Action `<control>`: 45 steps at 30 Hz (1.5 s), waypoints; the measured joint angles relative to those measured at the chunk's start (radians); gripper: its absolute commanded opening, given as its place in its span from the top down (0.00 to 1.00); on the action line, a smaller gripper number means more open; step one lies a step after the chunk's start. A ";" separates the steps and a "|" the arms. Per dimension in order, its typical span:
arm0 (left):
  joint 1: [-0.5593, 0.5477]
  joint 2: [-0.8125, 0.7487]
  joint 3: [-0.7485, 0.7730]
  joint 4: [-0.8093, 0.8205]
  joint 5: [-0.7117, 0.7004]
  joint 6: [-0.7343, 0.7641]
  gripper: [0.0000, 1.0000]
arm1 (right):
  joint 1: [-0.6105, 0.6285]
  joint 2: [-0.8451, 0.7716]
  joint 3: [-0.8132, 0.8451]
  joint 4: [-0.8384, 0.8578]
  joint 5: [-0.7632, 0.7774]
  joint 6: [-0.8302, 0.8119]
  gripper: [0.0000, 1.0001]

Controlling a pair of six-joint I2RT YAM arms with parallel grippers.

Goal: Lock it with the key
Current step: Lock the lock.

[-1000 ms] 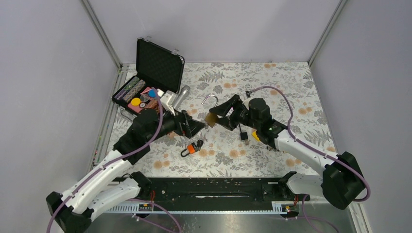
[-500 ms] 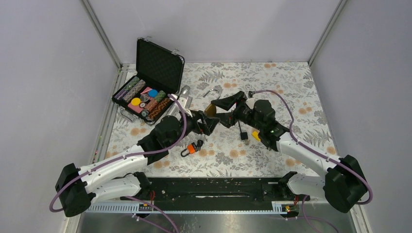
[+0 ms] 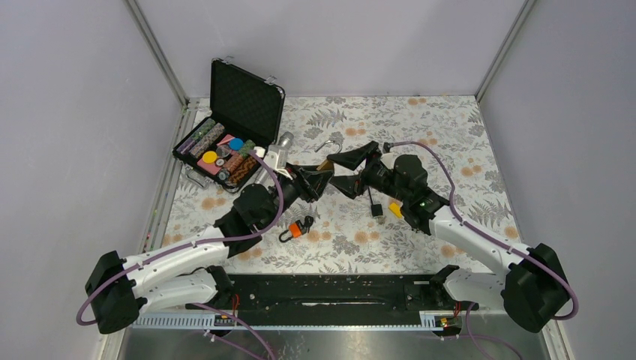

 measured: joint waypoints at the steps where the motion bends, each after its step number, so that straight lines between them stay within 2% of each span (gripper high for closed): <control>1: -0.001 0.000 0.000 0.002 -0.001 0.003 0.59 | 0.000 0.006 0.000 0.002 -0.001 0.008 0.47; 3: -0.002 0.001 0.000 0.001 -0.002 0.002 0.64 | 0.000 0.015 0.000 0.000 -0.006 0.017 0.47; 7: -0.002 0.002 0.000 0.001 -0.012 -0.002 1.00 | 0.000 0.017 0.000 -0.011 -0.007 0.016 0.39; 11: 0.002 0.004 0.000 -0.013 -0.026 0.005 1.00 | 0.000 0.017 -0.001 -0.031 -0.014 -0.002 0.10; 14: 0.001 0.007 0.002 -0.037 -0.027 0.005 1.00 | 0.000 0.012 0.000 -0.020 -0.015 -0.060 0.01; 19: 0.001 0.007 0.037 -0.124 -0.029 0.020 1.00 | -0.035 0.004 -0.015 0.003 -0.071 -0.187 0.01; 24: 0.031 -0.003 0.103 -0.310 0.005 0.081 1.00 | -0.146 -0.056 -0.042 0.024 -0.159 -0.361 0.06; 33: 0.103 -0.003 0.329 -0.621 0.259 0.122 1.00 | -0.165 -0.279 0.022 -0.211 -0.206 -1.055 0.05; 38: 0.122 -0.001 0.424 -0.682 0.422 0.117 1.00 | -0.165 -0.348 0.035 -0.285 -0.217 -1.312 0.06; 40: 0.127 0.000 0.443 -0.703 0.490 0.117 1.00 | -0.165 -0.353 0.056 -0.304 -0.241 -1.366 0.09; 45: 0.126 0.000 0.463 -0.724 0.633 0.107 1.00 | -0.165 -0.325 0.140 -0.316 -0.373 -1.447 0.29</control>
